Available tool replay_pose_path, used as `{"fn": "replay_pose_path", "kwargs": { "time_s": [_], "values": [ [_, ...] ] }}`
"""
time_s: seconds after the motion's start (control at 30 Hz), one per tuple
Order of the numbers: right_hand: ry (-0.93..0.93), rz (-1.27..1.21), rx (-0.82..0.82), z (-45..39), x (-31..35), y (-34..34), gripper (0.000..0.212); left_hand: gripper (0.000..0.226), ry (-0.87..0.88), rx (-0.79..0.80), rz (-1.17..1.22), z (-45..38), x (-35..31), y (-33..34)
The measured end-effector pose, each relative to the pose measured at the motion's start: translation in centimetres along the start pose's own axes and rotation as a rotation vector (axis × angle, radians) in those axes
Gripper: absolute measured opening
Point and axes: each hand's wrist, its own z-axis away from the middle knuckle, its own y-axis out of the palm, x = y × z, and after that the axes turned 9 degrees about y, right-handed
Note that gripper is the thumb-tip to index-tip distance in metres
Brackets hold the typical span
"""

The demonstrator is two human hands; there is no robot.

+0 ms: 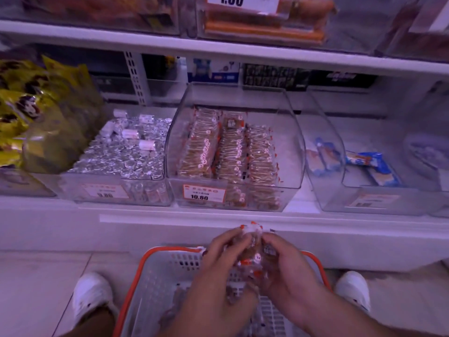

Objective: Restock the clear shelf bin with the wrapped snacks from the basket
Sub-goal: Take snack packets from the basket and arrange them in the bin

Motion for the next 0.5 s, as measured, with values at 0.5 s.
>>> {"fn": "replay_pose_path", "kwargs": {
  "time_s": [0.5],
  "values": [
    [-0.461,0.753,-0.268,-2.1,-0.3,-0.2,0.026,0.029,-0.835,-0.059,0.912,-3.5,-0.3,-2.8]
  ]
}}
